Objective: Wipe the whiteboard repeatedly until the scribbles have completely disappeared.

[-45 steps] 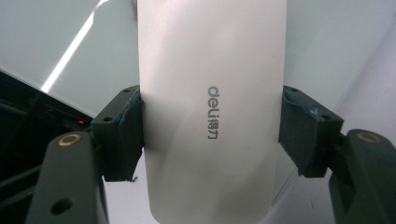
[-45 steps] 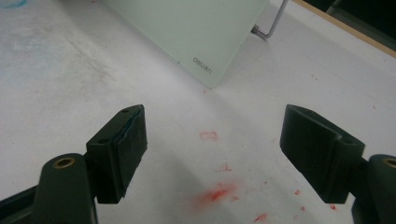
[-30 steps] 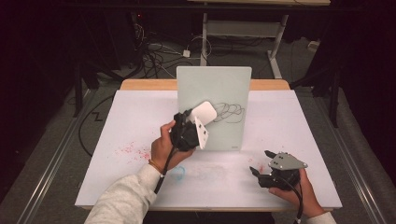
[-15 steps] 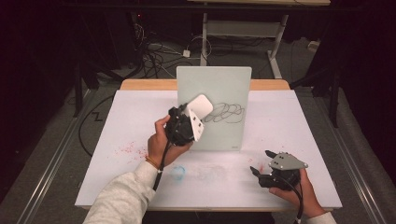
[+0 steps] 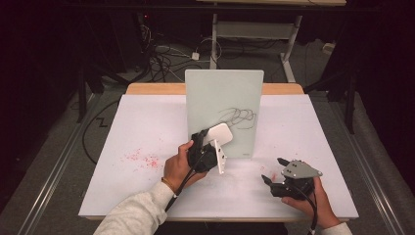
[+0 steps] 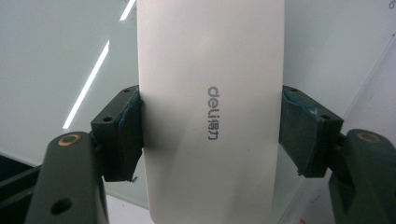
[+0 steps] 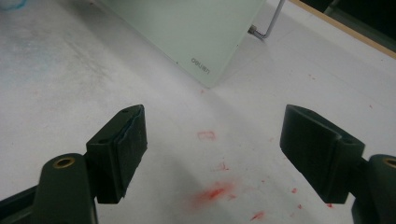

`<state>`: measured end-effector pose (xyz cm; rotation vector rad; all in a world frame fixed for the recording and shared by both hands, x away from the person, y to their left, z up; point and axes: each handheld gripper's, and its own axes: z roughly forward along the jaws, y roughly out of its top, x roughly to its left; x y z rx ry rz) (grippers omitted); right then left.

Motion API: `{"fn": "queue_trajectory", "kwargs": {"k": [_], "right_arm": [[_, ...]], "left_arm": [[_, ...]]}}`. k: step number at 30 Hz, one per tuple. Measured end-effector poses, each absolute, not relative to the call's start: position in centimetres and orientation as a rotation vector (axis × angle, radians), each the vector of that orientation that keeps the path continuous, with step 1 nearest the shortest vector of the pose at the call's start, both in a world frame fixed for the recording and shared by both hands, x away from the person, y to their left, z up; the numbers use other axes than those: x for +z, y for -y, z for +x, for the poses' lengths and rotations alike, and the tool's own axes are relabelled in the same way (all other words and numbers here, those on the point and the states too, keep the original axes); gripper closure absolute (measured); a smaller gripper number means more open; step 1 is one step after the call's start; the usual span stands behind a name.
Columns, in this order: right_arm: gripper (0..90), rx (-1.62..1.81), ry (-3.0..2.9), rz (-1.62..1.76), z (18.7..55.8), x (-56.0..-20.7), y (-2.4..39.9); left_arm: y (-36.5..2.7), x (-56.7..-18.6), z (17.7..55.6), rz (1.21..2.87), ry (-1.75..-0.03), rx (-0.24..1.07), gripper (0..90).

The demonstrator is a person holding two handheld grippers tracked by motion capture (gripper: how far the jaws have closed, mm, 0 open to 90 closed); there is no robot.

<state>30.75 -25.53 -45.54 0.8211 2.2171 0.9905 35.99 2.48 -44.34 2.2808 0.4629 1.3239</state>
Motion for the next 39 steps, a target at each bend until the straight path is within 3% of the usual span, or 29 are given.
{"fn": "queue_trajectory", "kwargs": {"k": [9,14,16,22,27,32,39], "right_arm": [[23.7,0.990,-2.212,0.822,30.8,-45.5,25.8],[23.7,0.992,-2.214,0.816,30.8,-45.5,25.8],[23.7,0.992,-2.212,0.826,30.8,-45.5,25.8],[23.7,0.987,-2.211,0.819,30.7,-45.5,25.7],[23.7,0.984,-2.206,0.815,30.8,-45.5,25.8],[23.7,0.988,-2.201,0.818,30.8,-45.4,25.8],[23.7,0.989,-2.202,0.815,30.9,-45.4,25.9]], "left_arm": [[-2.2,-38.4,38.3,2.148,-0.562,1.296,29.2],[-1.6,-39.8,37.8,2.168,-0.540,1.315,29.2],[-0.5,-42.9,36.7,2.231,-0.468,1.367,29.2],[0.7,-45.7,35.6,2.283,-0.437,1.311,29.2],[0.5,-44.4,36.0,2.288,-0.447,1.281,29.2],[-0.3,-40.1,37.6,2.168,-0.559,1.301,29.2],[0.8,-39.2,38.1,2.093,-0.615,1.314,29.2]]}}
